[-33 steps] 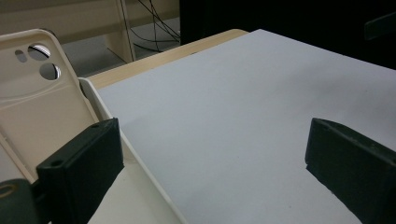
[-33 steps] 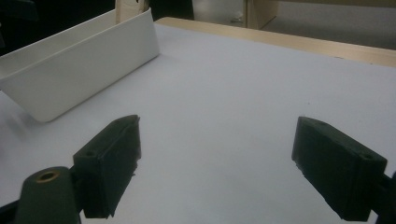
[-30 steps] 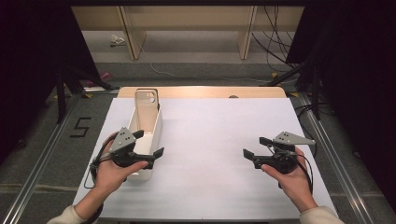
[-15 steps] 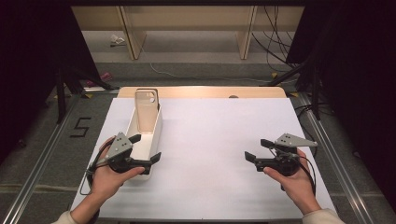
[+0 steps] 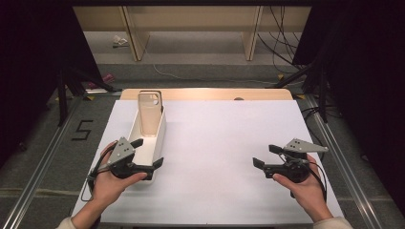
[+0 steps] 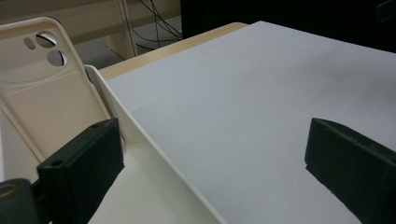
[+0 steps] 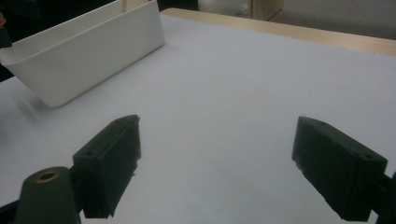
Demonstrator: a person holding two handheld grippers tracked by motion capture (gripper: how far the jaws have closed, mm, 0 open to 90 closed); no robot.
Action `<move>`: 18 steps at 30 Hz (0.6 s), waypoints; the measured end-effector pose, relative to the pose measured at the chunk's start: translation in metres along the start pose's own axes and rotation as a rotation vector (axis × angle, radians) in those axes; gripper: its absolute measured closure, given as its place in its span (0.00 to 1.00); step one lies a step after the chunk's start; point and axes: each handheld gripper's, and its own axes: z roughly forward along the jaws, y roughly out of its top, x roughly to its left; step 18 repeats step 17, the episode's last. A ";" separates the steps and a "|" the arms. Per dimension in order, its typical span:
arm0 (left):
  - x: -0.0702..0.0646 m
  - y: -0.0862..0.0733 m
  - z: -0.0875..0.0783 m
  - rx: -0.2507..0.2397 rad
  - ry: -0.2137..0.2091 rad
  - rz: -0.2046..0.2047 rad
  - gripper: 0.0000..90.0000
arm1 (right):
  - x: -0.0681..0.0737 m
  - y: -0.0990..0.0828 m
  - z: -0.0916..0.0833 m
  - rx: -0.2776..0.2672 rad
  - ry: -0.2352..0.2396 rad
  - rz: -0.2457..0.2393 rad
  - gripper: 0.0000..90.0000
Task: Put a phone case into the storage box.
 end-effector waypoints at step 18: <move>0.000 -0.002 0.001 0.004 0.001 0.007 0.05 | 0.000 -0.001 0.003 0.005 0.007 -0.007 0.18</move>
